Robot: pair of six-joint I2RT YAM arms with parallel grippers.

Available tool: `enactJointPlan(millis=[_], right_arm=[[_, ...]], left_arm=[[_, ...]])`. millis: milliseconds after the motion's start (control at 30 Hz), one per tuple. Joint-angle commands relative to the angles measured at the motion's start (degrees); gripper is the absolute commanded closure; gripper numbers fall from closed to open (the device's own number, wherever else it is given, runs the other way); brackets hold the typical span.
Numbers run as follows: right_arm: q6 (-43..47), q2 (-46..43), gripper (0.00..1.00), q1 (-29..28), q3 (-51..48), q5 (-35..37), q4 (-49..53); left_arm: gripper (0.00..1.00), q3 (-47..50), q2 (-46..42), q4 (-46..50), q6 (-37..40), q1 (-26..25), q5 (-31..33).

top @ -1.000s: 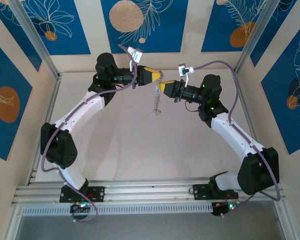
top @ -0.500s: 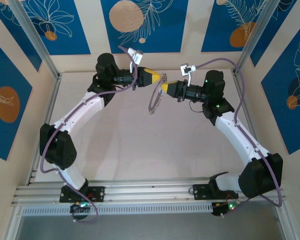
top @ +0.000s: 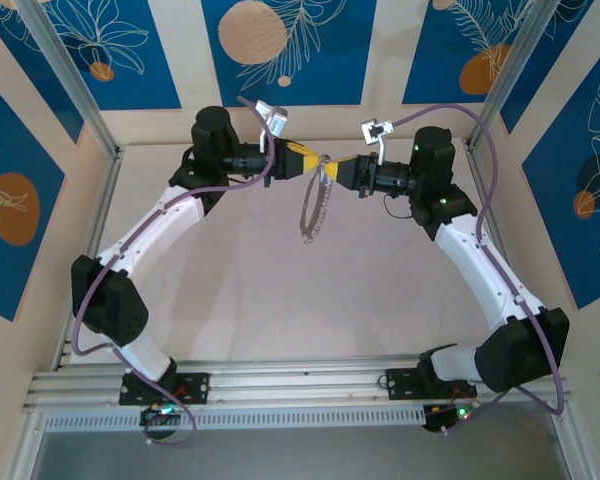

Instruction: Put the keys on the keyring

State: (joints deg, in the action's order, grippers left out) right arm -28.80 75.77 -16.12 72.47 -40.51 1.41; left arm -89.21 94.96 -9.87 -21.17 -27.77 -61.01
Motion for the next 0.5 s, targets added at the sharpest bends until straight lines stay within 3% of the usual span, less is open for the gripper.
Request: enactJointPlan(millis=[0, 467], right_arm=[[2.27, 0.51, 1.00, -0.13, 2.82, -1.20, 2.61], [3.84, -1.86, 1.00, 3.66, 2.88, -1.43, 6.10]], left_arm=[[1.00, -1.24, -1.64, 1.44, 2.54, -1.31, -0.20], [1.00, -0.51, -2.17, 1.43, 2.98, -1.34, 0.27]])
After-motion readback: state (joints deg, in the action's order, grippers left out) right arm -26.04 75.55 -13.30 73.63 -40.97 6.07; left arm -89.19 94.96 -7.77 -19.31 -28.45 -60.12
